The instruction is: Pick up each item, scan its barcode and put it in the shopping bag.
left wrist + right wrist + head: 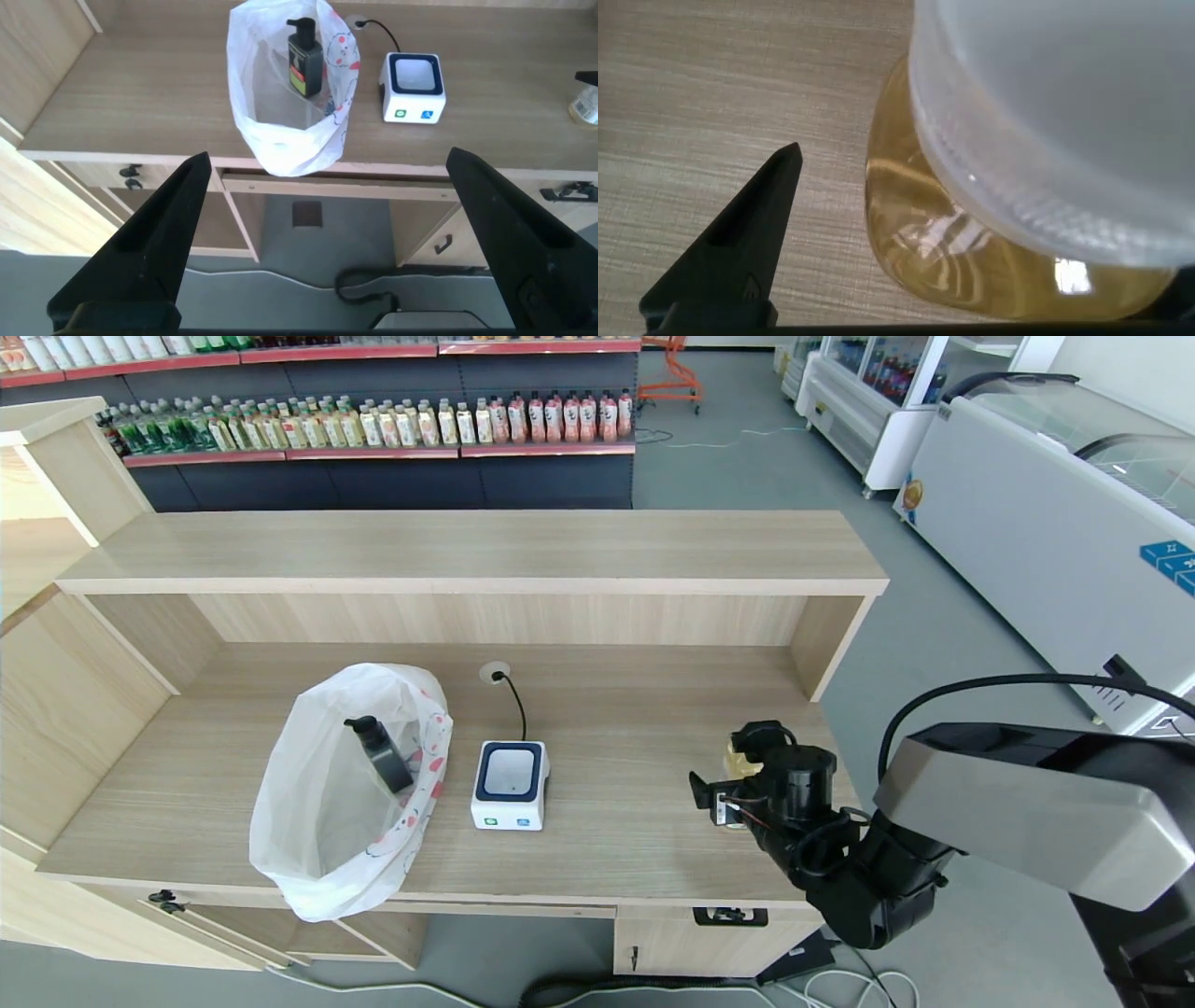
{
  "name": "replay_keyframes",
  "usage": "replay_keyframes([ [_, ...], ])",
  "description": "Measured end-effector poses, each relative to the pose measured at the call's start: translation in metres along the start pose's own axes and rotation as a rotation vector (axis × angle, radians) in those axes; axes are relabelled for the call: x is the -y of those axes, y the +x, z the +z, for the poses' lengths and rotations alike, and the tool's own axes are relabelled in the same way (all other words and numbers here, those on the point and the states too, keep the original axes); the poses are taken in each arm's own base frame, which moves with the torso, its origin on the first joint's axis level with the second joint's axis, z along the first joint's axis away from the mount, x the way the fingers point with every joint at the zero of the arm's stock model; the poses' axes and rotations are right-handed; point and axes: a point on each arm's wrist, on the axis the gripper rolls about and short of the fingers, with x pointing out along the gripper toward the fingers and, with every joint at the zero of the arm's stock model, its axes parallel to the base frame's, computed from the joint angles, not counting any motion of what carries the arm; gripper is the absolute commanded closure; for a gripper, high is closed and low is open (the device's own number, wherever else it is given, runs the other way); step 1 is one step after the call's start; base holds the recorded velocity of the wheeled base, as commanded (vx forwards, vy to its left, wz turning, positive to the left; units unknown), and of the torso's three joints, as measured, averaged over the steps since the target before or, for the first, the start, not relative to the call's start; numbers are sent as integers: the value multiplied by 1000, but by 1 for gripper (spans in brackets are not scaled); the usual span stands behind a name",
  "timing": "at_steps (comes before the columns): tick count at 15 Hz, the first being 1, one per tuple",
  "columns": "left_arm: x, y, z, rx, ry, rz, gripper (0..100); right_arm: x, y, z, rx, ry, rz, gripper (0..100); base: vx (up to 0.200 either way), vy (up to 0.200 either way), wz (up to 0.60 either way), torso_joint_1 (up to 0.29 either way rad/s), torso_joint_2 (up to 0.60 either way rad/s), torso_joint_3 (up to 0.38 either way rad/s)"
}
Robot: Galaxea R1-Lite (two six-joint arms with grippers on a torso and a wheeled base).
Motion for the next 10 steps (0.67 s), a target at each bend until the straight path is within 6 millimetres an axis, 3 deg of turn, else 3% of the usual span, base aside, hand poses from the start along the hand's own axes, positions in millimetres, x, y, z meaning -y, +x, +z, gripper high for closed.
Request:
replay_keyframes([
  [2, 0, 0, 0, 0, 0, 0, 0, -3, 8, 1, 28, -8, 1, 0, 0, 0, 0, 0, 0, 0],
  [3, 0, 0, 0, 0, 0, 0, 0, -5, 10, 2, 43, -10, 5, 100, 0, 0, 0, 0, 0, 0],
  [10, 0, 0, 0, 0, 0, 0, 0, 1, 17, 9, 76, -54, 18, 100, 0, 0, 0, 0, 0, 0],
])
